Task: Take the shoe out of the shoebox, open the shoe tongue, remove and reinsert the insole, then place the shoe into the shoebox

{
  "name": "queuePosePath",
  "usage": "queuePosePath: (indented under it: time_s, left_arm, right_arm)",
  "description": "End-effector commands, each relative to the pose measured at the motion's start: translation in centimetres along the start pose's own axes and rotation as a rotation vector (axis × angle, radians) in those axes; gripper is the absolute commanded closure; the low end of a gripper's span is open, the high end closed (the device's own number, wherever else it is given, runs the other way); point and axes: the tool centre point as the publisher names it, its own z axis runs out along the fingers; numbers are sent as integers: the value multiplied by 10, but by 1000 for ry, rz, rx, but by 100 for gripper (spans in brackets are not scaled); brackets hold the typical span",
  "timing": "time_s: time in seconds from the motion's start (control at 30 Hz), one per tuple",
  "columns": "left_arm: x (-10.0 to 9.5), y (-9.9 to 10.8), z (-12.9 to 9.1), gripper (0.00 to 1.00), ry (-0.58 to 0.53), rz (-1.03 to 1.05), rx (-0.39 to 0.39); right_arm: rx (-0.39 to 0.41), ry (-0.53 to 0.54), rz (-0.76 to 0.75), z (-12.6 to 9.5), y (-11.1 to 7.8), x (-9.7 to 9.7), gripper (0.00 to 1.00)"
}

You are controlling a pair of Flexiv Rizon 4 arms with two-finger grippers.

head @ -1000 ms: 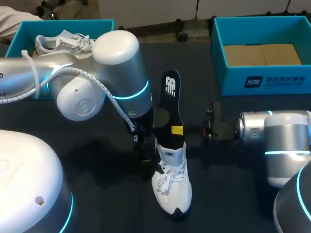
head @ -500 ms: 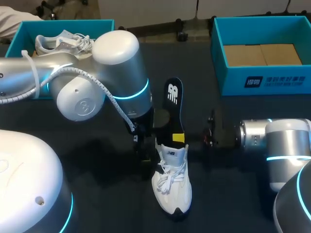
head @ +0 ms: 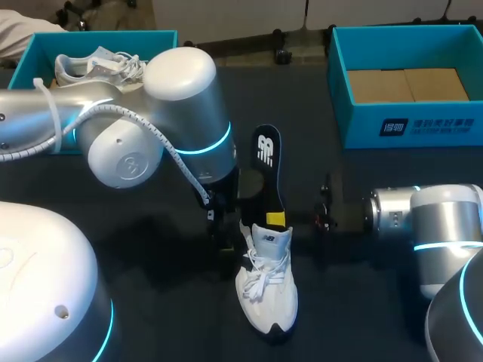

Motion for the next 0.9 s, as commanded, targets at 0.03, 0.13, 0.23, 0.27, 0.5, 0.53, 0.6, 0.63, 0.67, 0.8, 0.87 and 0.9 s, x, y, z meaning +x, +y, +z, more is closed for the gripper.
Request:
queuePosePath:
  time_s: [0.03, 0.13, 0.23, 0.27, 0.5, 0.53, 0.6, 0.63, 0.67, 0.8, 0.87, 0.9]
  left_arm:
    - [1, 1, 0, 0, -4, 1, 0]
    - [1, 1, 0, 0, -4, 1, 0]
    - [1, 1, 0, 0, -4, 1, 0]
    - [1, 1, 0, 0, -4, 1, 0]
    - [1, 1, 0, 0, -4, 1, 0]
    - [1, 1, 0, 0, -4, 1, 0]
    - [1, 1, 0, 0, -4, 1, 0]
    - [1, 1, 0, 0, -4, 1, 0]
    - [1, 1, 0, 0, -4, 1, 0]
    - [1, 1, 0, 0, -4, 1, 0]
    - [1, 1, 0, 0, -4, 1, 0]
    - [1, 1, 0, 0, -4, 1, 0]
  right_arm:
    - [11, -8, -13, 3, 3, 6, 96]
    - [17, -10, -25, 3, 8, 8, 82]
    - [27, -13, -38, 4, 13, 10, 82]
    - [28, -11, -42, 4, 14, 10, 83]
    - [36, -6, -60, 4, 22, 10, 80]
    - [38, -6, -60, 4, 23, 10, 80]
    - [41, -6, -61, 4, 25, 9, 79]
    - [42, -5, -63, 3, 26, 9, 78]
    - [43, -5, -64, 3, 27, 9, 77]
    - [49, 2, -73, 3, 33, 6, 72]
    - [50, 9, -76, 4, 37, 3, 71]
    - [50, 13, -77, 4, 39, 2, 71]
